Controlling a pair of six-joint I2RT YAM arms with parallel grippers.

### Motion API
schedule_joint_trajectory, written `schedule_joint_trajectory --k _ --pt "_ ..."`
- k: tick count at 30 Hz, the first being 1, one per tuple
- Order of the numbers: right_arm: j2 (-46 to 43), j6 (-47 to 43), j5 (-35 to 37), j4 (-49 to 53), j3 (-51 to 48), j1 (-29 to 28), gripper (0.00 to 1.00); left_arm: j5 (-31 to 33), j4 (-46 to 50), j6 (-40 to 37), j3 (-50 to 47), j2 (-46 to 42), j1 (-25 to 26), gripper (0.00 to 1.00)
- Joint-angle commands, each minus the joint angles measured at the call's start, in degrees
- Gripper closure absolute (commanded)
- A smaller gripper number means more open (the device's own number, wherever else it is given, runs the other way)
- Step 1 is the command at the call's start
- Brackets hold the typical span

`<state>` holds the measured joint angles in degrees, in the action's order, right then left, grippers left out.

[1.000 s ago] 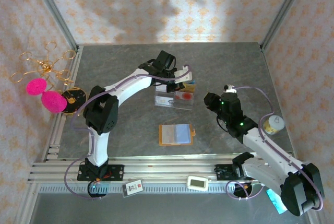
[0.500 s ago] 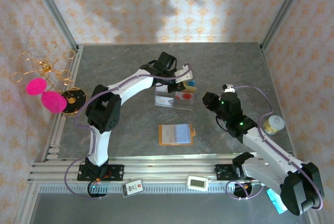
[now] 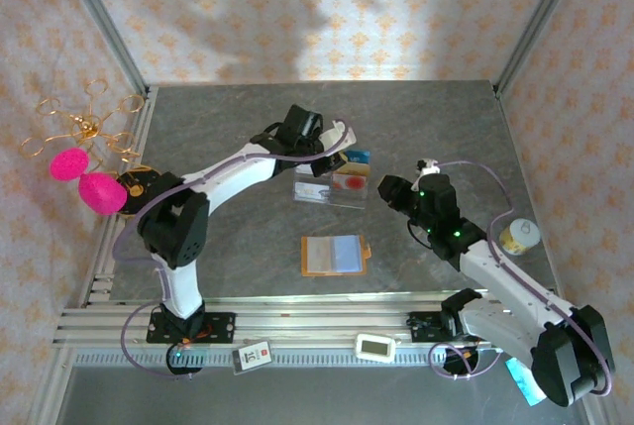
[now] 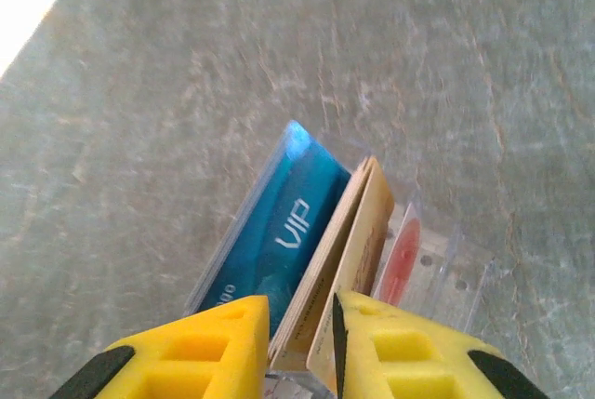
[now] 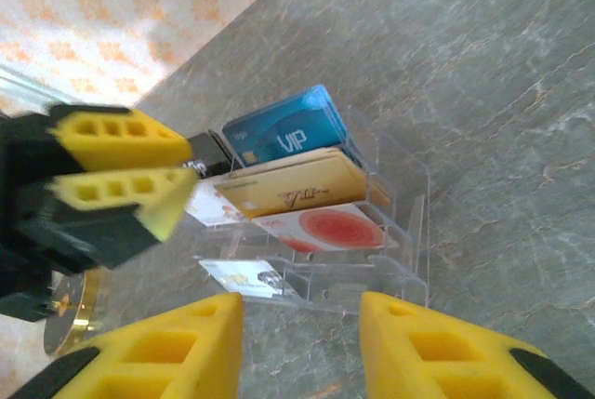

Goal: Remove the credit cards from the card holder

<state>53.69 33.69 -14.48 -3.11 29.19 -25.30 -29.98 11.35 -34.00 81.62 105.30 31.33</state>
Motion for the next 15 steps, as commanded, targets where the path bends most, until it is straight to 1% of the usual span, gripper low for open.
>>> schedule_joint_trajectory --k 1,3,6,9,13,15 --pt "2.28 -2.21 -3.33 -1.32 1.96 0.34 0.63 0.23 -5.26 2.65 -1.42 -2.72 -0.46 0.73" --pt "3.03 -2.56 -4.51 -1.88 1.9 0.3 0.63 0.39 -4.3 3.47 -0.93 -2.73 -0.39 0.73" --pt "3.73 -2.91 -5.09 -2.14 2.01 0.32 0.62 -2.09 -1.66 2.42 -0.24 -3.1 -0.23 0.72" --pt "4.31 -3.85 -5.5 -1.72 2.53 0.32 0.61 -0.46 1.09 -0.29 0.91 -2.61 0.27 0.72" --pt "6.84 -6.31 -8.55 -1.3 4.82 0.34 0.59 1.65 10.89 -2.41 8.24 1.1 0.13 0.72" --pt "9.22 -9.3 -10.54 -0.99 6.9 0.29 0.59 1.18 13.29 -0.84 11.1 2.21 -0.16 0.72"
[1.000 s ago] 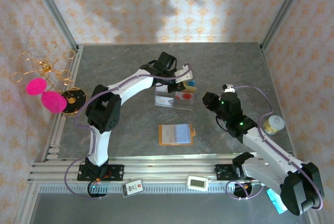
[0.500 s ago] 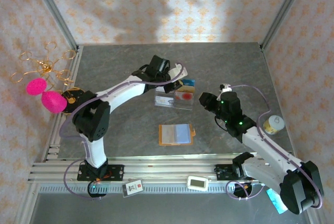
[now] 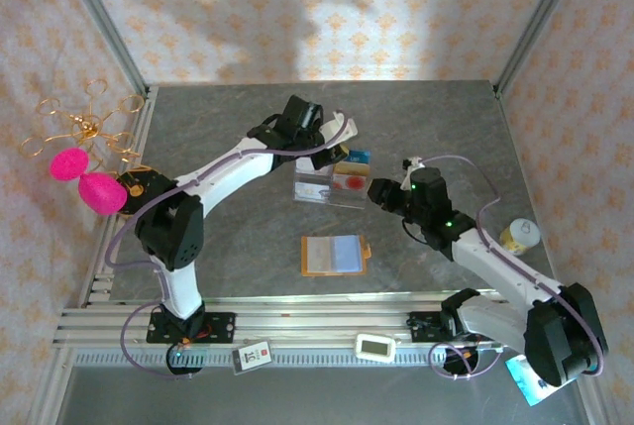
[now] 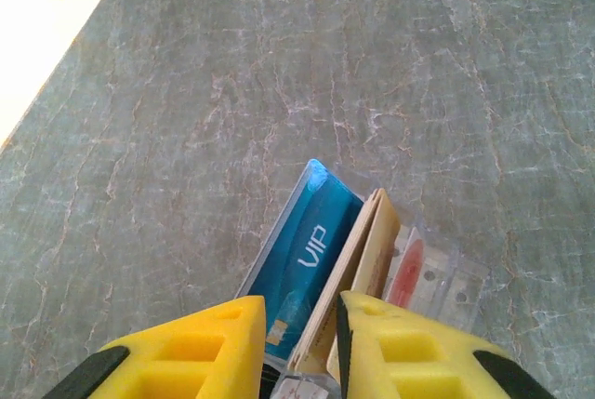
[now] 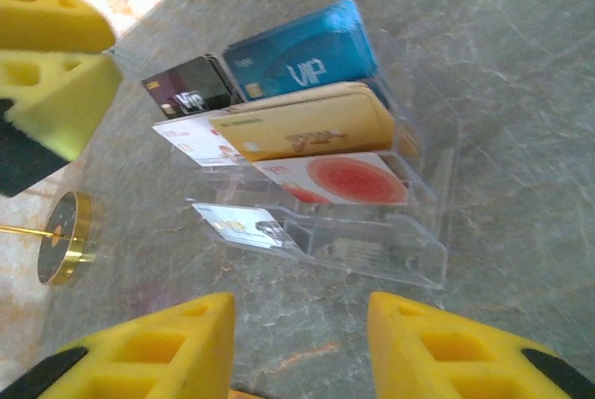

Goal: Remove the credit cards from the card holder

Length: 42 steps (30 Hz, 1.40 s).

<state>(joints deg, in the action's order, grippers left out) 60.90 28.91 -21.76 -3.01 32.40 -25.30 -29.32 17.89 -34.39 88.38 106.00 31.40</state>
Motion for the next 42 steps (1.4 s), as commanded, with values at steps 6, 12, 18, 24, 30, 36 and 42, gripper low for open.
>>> schedule_joint_trajectory --k 6,12,18,24,30,36,42 --pt "5.39 -15.85 -5.19 -1.86 10.22 0.26 0.62 -9.08 -9.83 21.28 -1.88 -5.26 -1.19 0.58" --pt "1.73 -16.64 5.71 -11.57 9.42 0.29 0.55 -3.7 -44.68 44.83 -30.83 -24.46 1.34 0.43" --pt "3.8 -24.88 3.12 -2.61 15.25 0.33 0.53 5.79 -52.42 57.4 -47.63 -40.94 3.32 0.01" --pt "13.18 -43.05 -6.95 14.64 26.41 0.29 0.59 11.09 -56.19 69.08 -58.21 -51.7 2.73 0.01" --pt "18.76 -55.68 -11.87 22.93 31.53 0.42 0.62 8.94 -47.84 65.91 -59.2 -60.43 1.87 0.01" --pt "27.03 -61.86 -10.63 33.56 39.3 0.4 0.64 11.83 -38.12 60.37 -57.62 -65.15 1.17 0.01" --pt "31.51 -62.4 -8.56 34.6 41.74 0.4 0.65 13.33 -30.85 58.49 -54.72 -64.0 1.2 0.02"
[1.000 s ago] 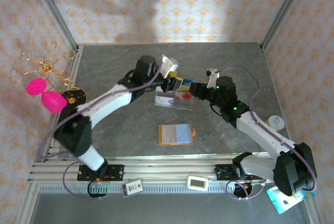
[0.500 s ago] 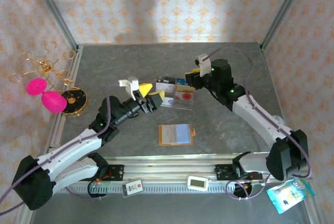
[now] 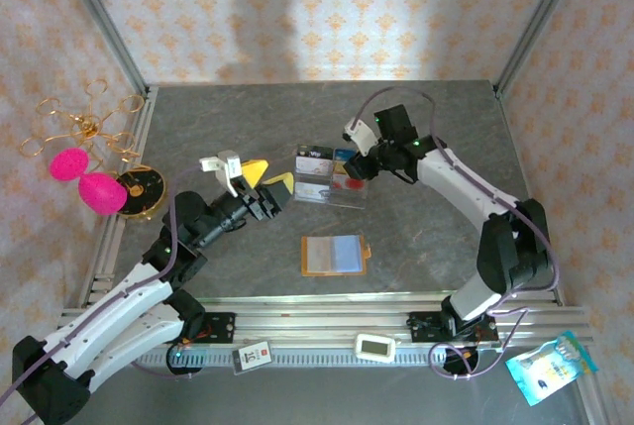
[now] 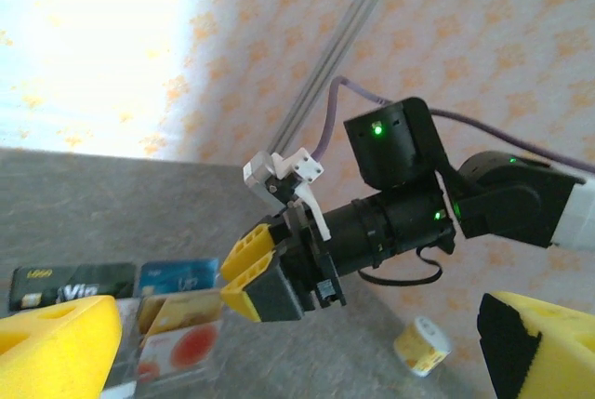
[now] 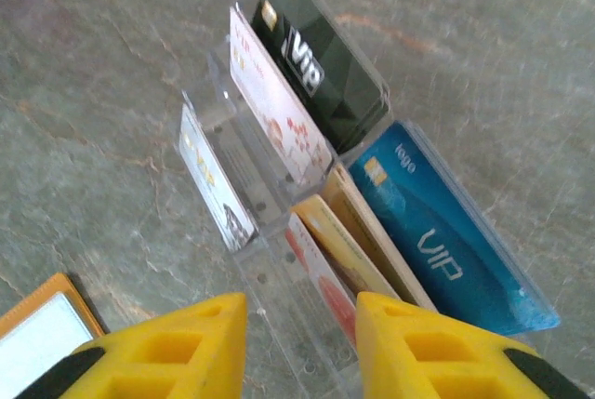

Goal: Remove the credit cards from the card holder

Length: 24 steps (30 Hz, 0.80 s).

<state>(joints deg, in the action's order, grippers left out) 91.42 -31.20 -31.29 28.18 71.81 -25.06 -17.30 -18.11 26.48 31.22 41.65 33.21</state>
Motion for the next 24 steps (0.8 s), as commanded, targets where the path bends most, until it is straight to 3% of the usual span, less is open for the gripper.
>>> schedule_joint_trajectory --k 1,8,24 --pt "1.5 -2.54 0.8 3.58 3.08 0.11 0.65 1.21 5.8 -2.57 2.74 0.68 -0.62 0.03" --pt "5.36 -4.72 2.54 6.71 7.61 0.08 0.65 1.34 8.49 -4.15 4.09 2.02 -0.7 0.18" --pt "11.55 -9.29 2.12 13.58 16.22 0.06 0.66 -1.06 8.4 -3.72 4.43 4.31 -2.11 0.19"
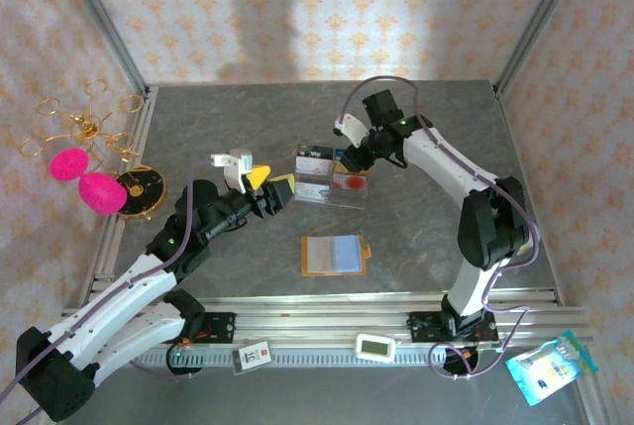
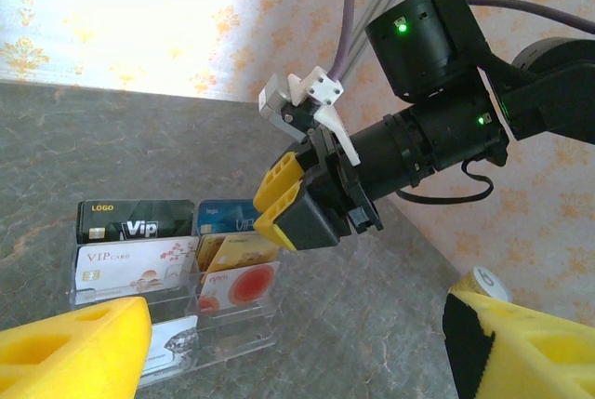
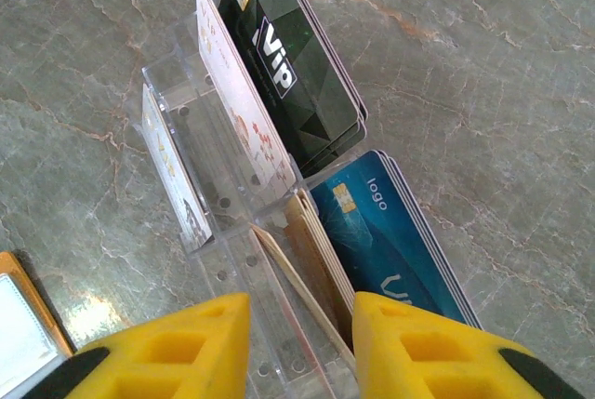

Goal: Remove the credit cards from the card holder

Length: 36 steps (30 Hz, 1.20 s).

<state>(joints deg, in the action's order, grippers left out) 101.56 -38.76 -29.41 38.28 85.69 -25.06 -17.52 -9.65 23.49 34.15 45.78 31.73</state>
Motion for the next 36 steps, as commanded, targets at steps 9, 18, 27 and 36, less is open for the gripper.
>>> schedule_joint_trajectory --k 9,18,27,36 --pt "2.66 -2.02 0.37 3.32 2.64 0.06 0.67 -1.4 -0.5 -0.41 1.31 0.71 -1.4 0.19" --pt "3.84 -1.93 0.54 3.43 3.27 0.09 0.67 -2.23 -1.4 0.03 0.87 0.67 -2.0 0.18" --pt "4.52 -2.21 0.84 3.99 3.52 -0.31 0.68 -3.11 -1.86 0.59 0.74 1.3 -2.54 0.18" --pt "5.87 -2.02 2.07 4.19 4.11 -1.12 0.73 -3.41 -1.86 0.76 0.74 1.67 -2.9 0.18"
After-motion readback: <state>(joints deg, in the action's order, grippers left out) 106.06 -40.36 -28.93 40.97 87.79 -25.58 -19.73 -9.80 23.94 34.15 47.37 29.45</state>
